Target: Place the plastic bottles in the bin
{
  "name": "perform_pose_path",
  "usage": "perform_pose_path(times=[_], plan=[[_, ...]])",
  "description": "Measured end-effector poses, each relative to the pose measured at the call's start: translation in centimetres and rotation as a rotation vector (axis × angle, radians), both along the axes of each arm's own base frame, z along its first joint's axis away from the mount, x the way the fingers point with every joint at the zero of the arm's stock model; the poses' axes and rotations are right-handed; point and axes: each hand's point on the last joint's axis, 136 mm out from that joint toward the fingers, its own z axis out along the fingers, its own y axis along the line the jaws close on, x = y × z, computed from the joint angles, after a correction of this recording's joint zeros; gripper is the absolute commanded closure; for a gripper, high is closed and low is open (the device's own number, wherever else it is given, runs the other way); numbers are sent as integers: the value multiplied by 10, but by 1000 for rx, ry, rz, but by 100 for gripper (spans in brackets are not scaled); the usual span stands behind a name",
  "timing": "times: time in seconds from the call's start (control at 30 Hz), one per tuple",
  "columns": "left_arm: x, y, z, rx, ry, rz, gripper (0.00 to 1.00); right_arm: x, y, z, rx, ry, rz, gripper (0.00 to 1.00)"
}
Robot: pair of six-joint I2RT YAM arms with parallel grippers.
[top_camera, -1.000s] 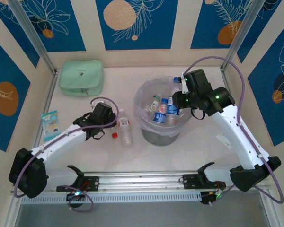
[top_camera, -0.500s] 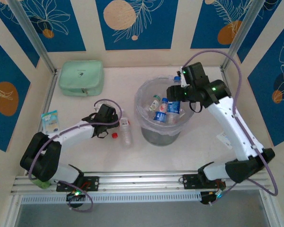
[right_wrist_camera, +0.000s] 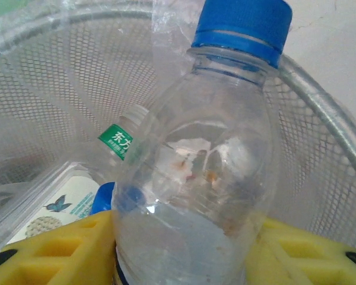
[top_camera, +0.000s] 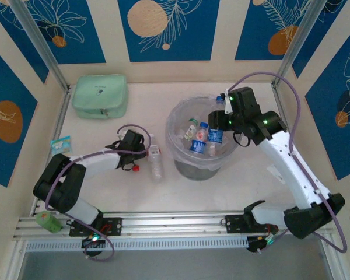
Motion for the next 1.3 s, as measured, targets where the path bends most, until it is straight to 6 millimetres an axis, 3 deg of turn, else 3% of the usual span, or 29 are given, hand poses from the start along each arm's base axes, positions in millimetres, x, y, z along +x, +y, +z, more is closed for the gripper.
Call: perform_pose_path(times=[0.13, 0.4, 0.53, 0.67, 0.83, 0.9, 1.0, 1.13, 1.3], plan=[[0, 1, 0, -5, 0, 10, 36, -17, -7, 5, 31, 12, 9, 40], [0, 1, 2, -17, -2, 27, 52, -36, -21, 33, 120, -28, 6, 19], [-5, 5, 18, -17, -19, 22, 60, -45, -31, 48, 166, -77, -16, 17], [-5, 7, 73, -7, -102, -28, 63, -49, -41, 56, 192, -103, -45, 19], [3, 2, 200, -48, -328, -108, 66, -49, -39, 58, 227, -100, -53, 22], [-4, -2, 251, -76, -420, -151, 67, -47, -35, 61, 260, -105, -51, 23], [-22, -13, 303, -111, -520, -229, 68, -42, -30, 65, 305, -107, -51, 24], [-47, -51, 339, -190, -575, -399, 65, -36, -25, 68, 331, -114, -51, 24], [-59, -109, 358, -312, -550, -630, 65, -36, -21, 70, 360, -106, -53, 24]])
